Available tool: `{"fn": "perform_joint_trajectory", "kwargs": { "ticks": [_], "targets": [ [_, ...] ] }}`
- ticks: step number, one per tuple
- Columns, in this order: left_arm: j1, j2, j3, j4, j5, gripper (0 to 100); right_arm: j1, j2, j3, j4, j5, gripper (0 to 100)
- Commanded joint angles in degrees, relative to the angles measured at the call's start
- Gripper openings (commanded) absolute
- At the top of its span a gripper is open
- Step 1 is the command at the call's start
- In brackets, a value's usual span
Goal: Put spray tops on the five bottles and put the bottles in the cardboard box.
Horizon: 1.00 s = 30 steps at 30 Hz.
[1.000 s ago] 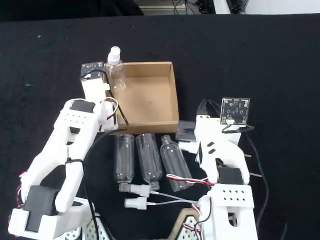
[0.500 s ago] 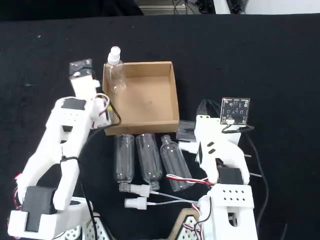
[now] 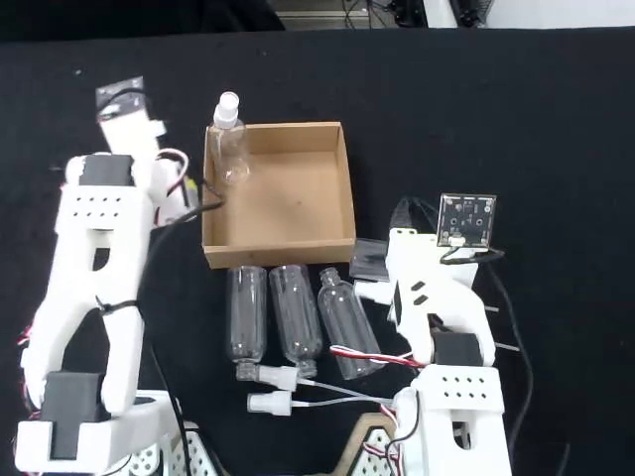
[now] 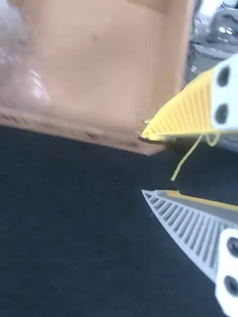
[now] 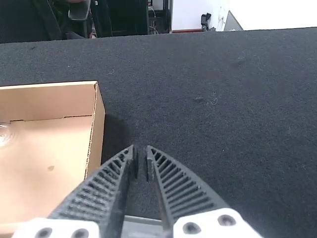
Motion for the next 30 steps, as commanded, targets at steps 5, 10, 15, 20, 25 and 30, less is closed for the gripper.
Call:
{"fn": "perform_joint_trajectory", "kwargs": {
  "ticks": [5,10,15,20,25,30],
  "targets": [
    [-4.3,-2.9,-3.5,11.9,-18.8,14,0.2,-1.3,-0.2,-1.3,-0.1,1.5],
    [-2.7,-2.9,-3.9,23.3,-29.7,14,0.2,-1.3,-0.2,-1.3,-0.1,1.5],
    [2.7,-4.7,1.3,24.2,-30.0,14,0.2,-1.3,-0.2,-1.5,-0.1,1.5],
    [13.2,-8.5,4.0,22.9,-29.3,14,0.2,-1.3,-0.2,-1.5,-0.1,1.5],
    [20.4,-13.5,7.8,22.5,-18.3,25,0.2,-1.3,-0.2,-1.6,-0.1,1.5],
    [19.8,-15.1,13.1,22.5,-2.3,43,0.2,-1.3,-0.2,-1.6,-0.1,1.5]
  ]
}}
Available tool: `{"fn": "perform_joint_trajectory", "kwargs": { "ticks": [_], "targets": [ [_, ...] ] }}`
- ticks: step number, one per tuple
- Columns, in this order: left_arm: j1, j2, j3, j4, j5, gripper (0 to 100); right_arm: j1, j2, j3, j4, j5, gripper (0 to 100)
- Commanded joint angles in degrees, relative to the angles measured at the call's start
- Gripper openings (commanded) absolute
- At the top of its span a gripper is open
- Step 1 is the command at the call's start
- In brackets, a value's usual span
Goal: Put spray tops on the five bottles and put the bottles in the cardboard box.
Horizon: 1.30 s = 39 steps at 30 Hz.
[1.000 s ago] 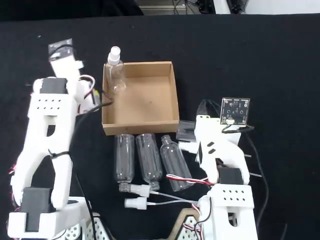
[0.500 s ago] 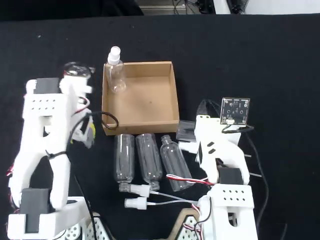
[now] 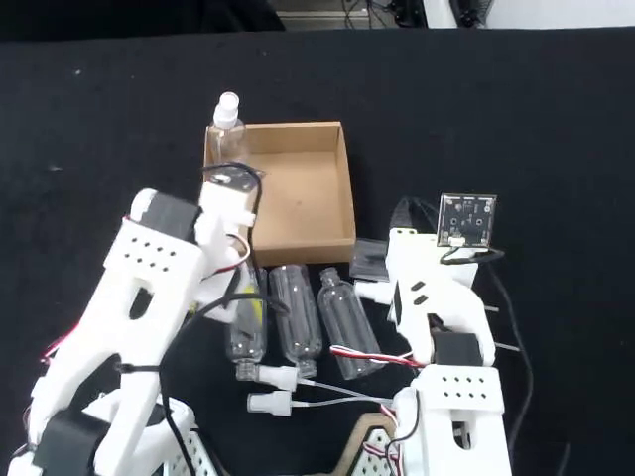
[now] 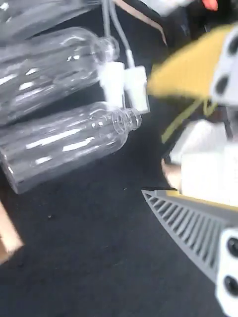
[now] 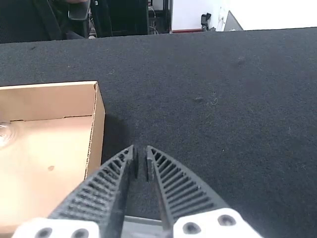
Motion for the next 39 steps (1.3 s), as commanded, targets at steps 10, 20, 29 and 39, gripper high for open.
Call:
{"fn": "perform_joint_trajectory", "kwargs": {
  "ticks": [10,20,29,39],
  "targets": [
    [0.5,-3.3,20.2,-23.3,14.3,45,0.3,-1.3,-0.2,-1.6,-0.1,1.5],
    [-1.5,-2.9,24.9,-31.0,14.5,45,0.3,-1.3,-0.5,-1.6,-0.1,1.5],
    [-9.8,-2.6,25.7,-30.7,12.6,45,0.3,-1.3,-0.5,-1.6,-0.1,1.5],
    [-8.2,-2.6,31.9,-37.8,11.5,45,0.3,-1.3,-0.5,-1.3,-0.1,1.5]
  ]
}}
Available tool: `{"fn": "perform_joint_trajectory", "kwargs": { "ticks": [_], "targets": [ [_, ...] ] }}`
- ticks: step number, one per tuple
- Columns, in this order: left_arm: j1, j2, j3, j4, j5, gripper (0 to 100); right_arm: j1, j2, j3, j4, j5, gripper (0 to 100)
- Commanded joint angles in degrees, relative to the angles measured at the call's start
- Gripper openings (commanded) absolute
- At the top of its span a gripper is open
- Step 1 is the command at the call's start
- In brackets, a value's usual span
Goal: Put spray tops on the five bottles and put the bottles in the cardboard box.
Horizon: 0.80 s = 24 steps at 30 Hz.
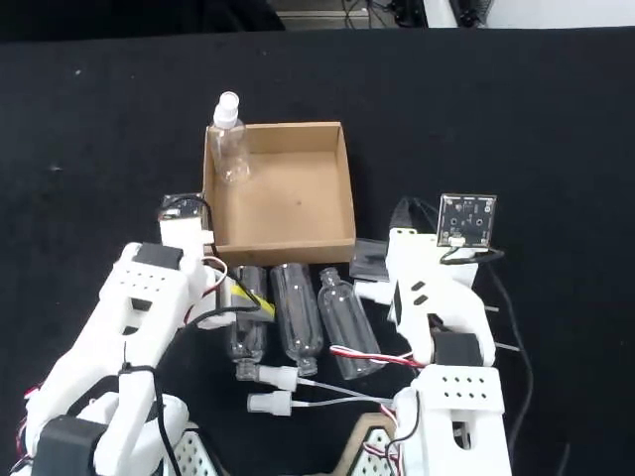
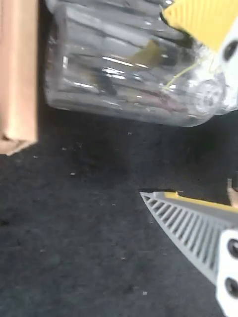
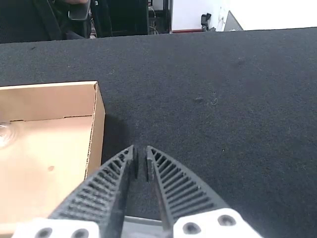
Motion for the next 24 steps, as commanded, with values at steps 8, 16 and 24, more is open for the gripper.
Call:
{"fn": "perform_joint_trajectory", "kwargs": {
  "ticks": [8,16,24],
  "targets": [
    [-1.7,-1.5,3.8,-1.2,-0.7,45,0.3,-1.3,-0.5,-1.3,-0.1,1.5],
    [-17.0,-1.7,-0.6,3.0,-10.6,45,0.3,-1.3,-0.4,-1.3,-0.1,1.5],
    [-25.5,-1.9,-0.6,0.3,-16.4,45,0.3,-1.3,-0.4,-1.3,-0.1,1.5]
  ]
}}
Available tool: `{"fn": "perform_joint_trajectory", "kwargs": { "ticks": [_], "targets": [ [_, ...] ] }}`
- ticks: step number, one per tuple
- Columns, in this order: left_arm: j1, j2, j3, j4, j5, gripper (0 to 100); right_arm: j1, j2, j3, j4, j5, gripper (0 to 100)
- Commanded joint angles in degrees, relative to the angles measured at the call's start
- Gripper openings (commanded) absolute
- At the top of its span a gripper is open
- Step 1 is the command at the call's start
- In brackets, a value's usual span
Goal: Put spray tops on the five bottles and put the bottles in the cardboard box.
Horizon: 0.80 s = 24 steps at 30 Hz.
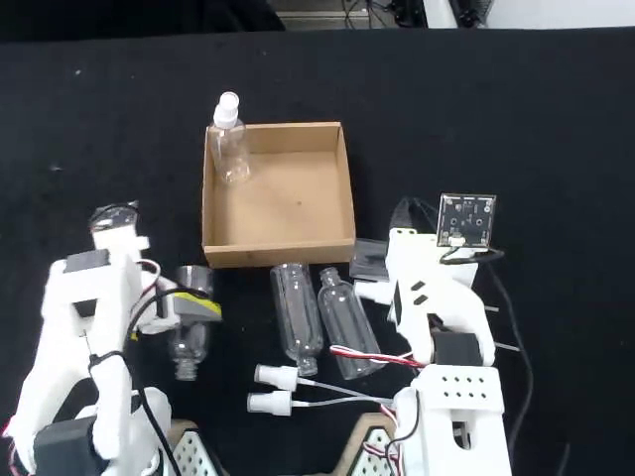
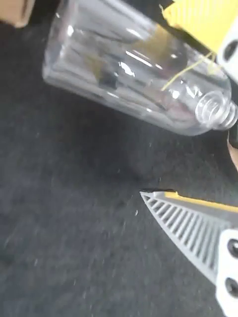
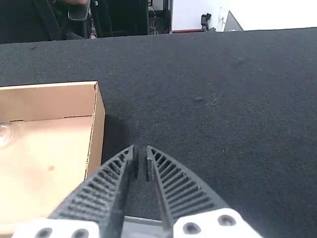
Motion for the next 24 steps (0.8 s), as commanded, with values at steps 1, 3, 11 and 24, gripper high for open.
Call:
{"fn": "perform_joint_trajectory", "kwargs": {
  "ticks": [1,3,11,24],
  "targets": [
    [-3.5,-1.9,-2.9,-0.5,-1.2,45,0.3,-1.3,-0.4,-1.3,-0.1,1.5],
    [-4.5,-1.9,-3.7,-0.4,-2.3,45,0.3,-1.3,-0.4,-1.3,-0.1,1.5],
    [-4.0,-1.3,-5.4,-0.5,-11.3,45,0.3,-1.3,-0.5,-1.3,-0.1,1.5],
    [-9.1,-1.3,-2.3,-6.9,-20.8,45,0.3,-1.3,-0.4,-1.3,-0.1,1.5]
  ]
}}
